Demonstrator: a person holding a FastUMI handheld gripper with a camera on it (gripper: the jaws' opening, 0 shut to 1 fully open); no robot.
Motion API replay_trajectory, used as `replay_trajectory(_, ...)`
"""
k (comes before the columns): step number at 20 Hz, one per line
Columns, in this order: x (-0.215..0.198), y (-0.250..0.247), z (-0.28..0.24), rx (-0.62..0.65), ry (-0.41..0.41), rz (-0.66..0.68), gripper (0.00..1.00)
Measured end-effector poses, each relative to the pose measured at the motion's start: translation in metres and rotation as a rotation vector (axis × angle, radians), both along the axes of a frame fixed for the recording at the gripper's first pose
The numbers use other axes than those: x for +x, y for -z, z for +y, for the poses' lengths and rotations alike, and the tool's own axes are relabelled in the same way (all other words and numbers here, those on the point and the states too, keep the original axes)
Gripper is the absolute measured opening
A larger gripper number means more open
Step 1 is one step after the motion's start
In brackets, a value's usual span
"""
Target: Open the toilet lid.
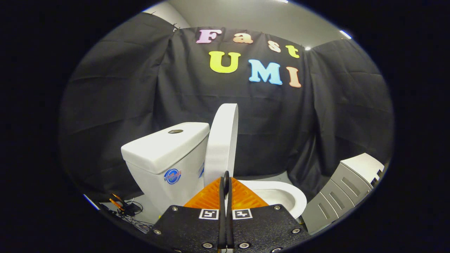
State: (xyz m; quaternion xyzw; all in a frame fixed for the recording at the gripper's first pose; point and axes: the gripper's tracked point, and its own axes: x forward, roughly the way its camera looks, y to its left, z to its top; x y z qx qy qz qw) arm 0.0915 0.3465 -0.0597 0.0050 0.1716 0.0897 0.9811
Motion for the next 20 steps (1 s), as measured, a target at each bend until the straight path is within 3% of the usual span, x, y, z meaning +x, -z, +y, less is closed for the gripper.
replay_trajectory(14,-0.003,0.002,0.056,-0.155,-0.144,-0.075,0.00)
replay_trajectory(20,-0.005,-0.001,0.058,-0.193,-0.151,-0.090,0.00)
